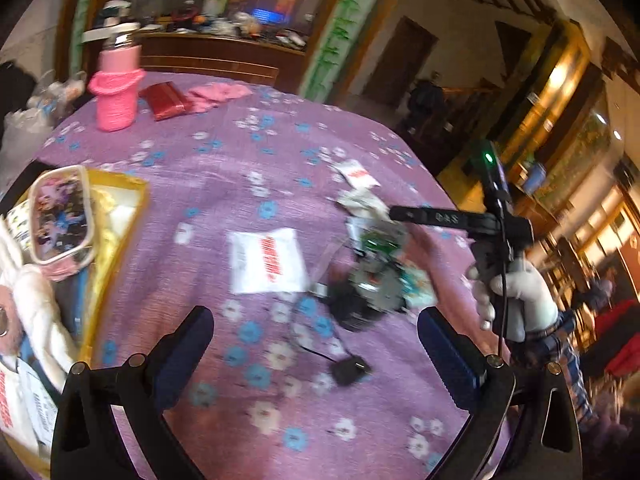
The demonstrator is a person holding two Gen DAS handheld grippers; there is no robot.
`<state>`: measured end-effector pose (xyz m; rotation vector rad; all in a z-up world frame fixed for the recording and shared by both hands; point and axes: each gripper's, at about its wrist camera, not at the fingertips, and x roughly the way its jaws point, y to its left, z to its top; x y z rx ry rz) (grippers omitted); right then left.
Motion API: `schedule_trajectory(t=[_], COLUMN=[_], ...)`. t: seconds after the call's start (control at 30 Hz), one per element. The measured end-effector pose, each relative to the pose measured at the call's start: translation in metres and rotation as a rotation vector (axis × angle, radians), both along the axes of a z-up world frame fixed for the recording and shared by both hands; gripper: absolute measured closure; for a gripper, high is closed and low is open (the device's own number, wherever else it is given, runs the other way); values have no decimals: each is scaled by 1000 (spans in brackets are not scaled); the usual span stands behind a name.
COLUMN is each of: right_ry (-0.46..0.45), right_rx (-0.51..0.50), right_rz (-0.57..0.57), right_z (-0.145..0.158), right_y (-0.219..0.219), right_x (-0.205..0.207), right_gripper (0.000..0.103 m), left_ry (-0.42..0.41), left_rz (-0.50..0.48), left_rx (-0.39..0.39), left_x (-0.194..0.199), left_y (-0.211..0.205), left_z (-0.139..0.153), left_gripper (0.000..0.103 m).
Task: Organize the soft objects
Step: 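Grasp the green-and-white packet with the right gripper while the left grasps the teal cartoon packet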
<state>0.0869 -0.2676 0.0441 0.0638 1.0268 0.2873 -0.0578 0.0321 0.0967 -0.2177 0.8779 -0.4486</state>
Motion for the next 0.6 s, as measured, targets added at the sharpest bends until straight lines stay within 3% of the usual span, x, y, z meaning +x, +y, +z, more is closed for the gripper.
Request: schedule_trajectory(t=[0.13,0.2,0.27,0.3,0.37,0.43,0.5,0.6], right_ry=[24,47,112,104,112,114,175,139], right_rx=[9,20,120,143,178,152,224,126], right_rz=[33,19,61,90,235,371,548,620], right_z=[-7,-21,-39,-40,-38,-37,-38,-29], right_y=[-5,-9,-10,-7,8,24,40,49], right_x=[-28,-32,-36,-44,-68,-96,-126,-156], right_gripper=[30,31,34,34,31,26,26,26], left_ry=[-56,-44,-8,1,-3,-17,-14,9], left_rz=[-63,-71,-56,-46,-30,-11,1,-20], left_rx=[59,35,4,-5,-12,-5,0,12], left_x=[-11,-10,-8,-8,-14,-21,-26,-31], left_y=[-22,-26,-26,-24,-20,-11,-3,-5], left_z=[4,0,-6,-8,-8,-8,-9,-15], left_gripper=[1,1,1,1,1,1,1,1])
